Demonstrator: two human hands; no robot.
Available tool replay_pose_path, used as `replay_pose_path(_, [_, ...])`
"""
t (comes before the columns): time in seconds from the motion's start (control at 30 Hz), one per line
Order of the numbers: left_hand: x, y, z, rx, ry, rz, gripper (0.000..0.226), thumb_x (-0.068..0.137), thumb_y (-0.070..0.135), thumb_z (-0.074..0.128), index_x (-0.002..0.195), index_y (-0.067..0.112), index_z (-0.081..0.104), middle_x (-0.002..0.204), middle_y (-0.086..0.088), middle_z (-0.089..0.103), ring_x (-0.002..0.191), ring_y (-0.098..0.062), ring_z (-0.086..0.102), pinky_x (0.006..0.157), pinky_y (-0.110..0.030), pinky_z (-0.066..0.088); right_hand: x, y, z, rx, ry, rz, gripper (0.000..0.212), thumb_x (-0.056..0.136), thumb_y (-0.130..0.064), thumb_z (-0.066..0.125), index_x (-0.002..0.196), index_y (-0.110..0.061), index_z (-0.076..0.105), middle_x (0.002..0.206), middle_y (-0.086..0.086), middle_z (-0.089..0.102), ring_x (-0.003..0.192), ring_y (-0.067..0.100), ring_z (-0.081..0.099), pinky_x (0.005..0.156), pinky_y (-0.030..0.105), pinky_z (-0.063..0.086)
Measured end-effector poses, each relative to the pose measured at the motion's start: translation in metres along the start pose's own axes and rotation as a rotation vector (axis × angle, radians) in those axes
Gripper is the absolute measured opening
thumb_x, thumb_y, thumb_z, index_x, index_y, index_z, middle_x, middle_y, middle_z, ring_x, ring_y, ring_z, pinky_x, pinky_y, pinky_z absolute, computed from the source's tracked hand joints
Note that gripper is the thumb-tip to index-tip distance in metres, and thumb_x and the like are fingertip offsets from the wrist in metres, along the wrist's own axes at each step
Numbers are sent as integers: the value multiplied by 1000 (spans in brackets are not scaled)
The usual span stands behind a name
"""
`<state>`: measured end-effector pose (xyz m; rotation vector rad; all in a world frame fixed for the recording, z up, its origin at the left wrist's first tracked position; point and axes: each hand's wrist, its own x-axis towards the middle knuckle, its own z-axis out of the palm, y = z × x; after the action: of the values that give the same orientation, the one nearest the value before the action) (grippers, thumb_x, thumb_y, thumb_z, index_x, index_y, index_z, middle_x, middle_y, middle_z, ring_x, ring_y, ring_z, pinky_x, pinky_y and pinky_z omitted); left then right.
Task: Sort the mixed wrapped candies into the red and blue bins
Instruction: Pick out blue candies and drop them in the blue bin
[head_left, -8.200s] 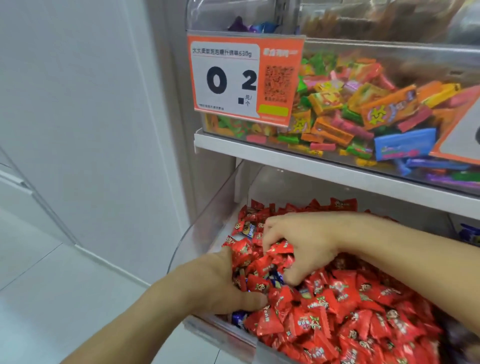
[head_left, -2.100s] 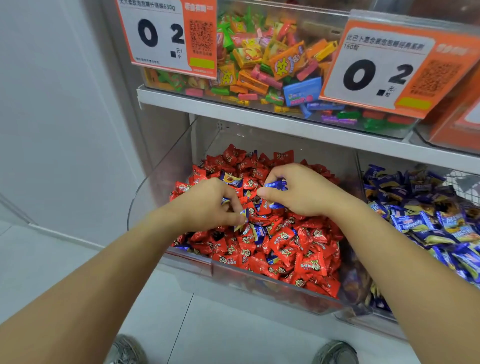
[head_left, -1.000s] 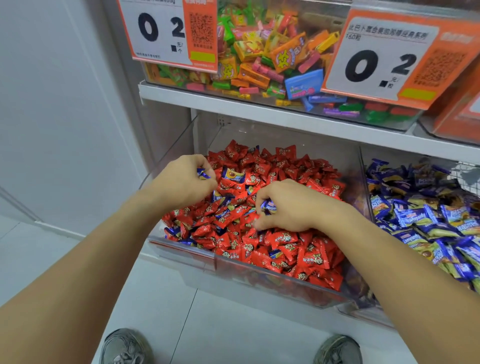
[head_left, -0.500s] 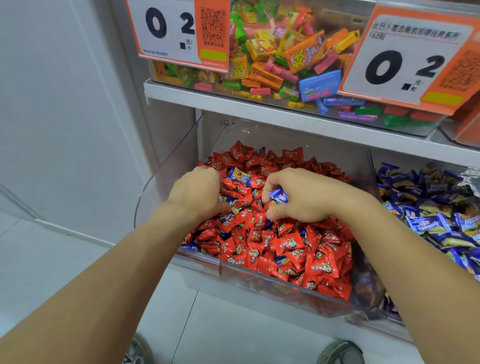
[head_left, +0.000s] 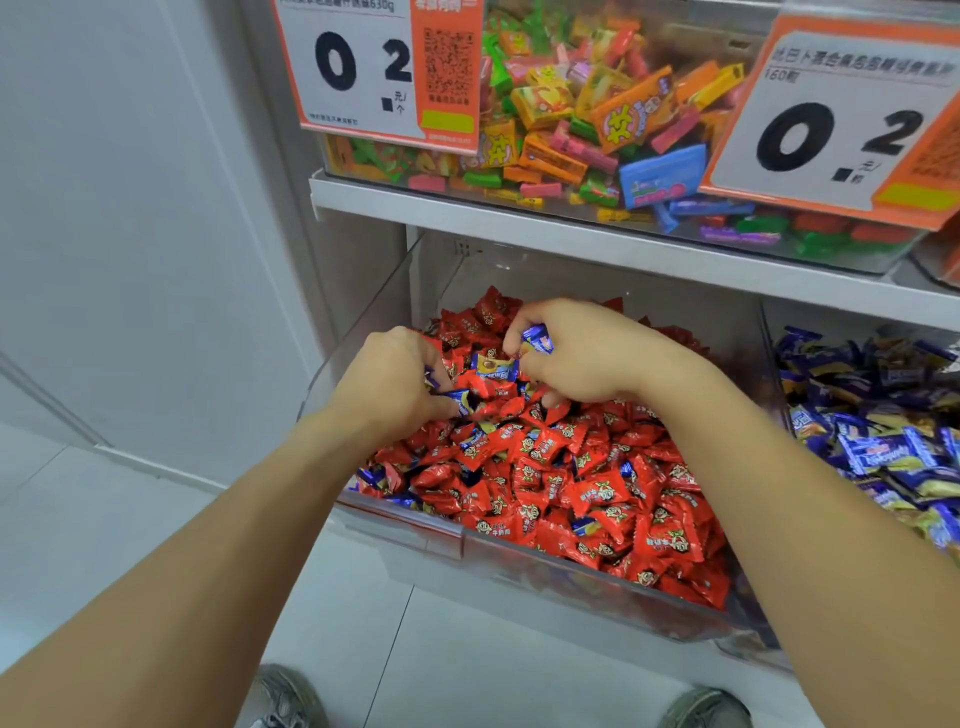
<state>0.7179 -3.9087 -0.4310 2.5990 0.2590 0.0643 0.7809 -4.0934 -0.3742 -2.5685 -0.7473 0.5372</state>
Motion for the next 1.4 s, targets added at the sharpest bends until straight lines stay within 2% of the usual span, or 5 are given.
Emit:
replay_pose_path(0.13, [-8,0,-12,-61,5,-30,20,71,29,88,79,19,73,77,13,61,61,4,49,45,-5,34,17,-2,10,-110,68,6,27,94,-7,50,110,-22,66,76,-2,60,52,12,51,37,15,33])
replay_pose_path(0.3, [-13,0,-15,-64,-18,-14,20,71,30,88,80,22,72,84,9,61,67,0,52,51,-7,30,34,5,35,-192,104,12,31,92,-35,69,119,-20,67,126,3,64,105,21,61,79,25,42])
replay_pose_path(0.57, [-16,2,-17,-66,26,1,20,75,32,85,88,27,71,119,1,69,105,-16,64,81,-23,45,27,10,22,-63,226,11,27,91,-41,69,107,-19,68,114,4,66,92,18,58,64,26,38])
replay_pose_path(1.03, [-19,14,-21,-41,326,-2,14,88,26,72,97,17,78,88,-4,74,59,-11,55,64,-22,44,9,8,10,56,-62,127,37,97,-42,59,97,-5,65,69,7,57,59,23,56,58,32,50])
replay_pose_path(1.4, [-15,10,-18,-42,182,-21,10,80,18,70,87,22,64,73,5,63,58,-9,58,48,-23,42,16,2,44,-210,-72,-144,32,90,-21,66,119,-33,71,122,-5,64,104,17,60,85,27,48])
